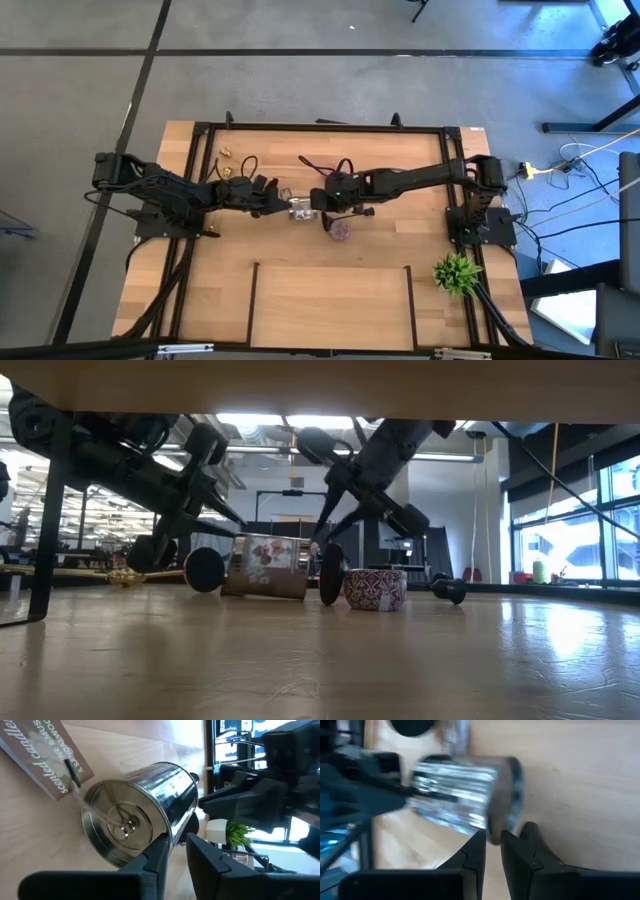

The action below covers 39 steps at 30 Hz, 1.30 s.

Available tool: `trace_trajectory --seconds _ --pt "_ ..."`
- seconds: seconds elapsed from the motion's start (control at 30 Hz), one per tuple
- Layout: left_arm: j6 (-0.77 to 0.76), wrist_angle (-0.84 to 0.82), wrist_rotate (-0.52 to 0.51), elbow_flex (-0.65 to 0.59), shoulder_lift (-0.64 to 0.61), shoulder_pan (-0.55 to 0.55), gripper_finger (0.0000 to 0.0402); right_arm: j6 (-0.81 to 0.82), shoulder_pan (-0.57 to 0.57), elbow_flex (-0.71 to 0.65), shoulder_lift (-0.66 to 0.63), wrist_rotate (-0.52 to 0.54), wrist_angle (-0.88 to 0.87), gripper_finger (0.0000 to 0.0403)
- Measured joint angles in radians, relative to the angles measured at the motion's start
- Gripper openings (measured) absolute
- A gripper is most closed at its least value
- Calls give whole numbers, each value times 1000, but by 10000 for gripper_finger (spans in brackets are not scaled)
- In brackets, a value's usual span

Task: Pick & Place candle stick holders
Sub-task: Put the silver scented candle on the shelf

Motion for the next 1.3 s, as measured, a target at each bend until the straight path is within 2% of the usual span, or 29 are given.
trace_trajectory --seconds 0.3,0.7,0.8,0.93,1.3 --pt "7 -4 7 4 -1 0 60 19 0 1 63 -62 73 62" --pt "34 -43 16 34 -2 0 59 15 0 -1 73 -64 95 62" --pt "34 -56 29 34 -2 0 46 14 0 -1 73 -64 96 62" --pt "49 -53 45 34 -2 0 10 11 0 -2 72 -64 95 62" --pt "45 -55 45 34 -14 0 3 -1 0 -2 71 -67 100 62"
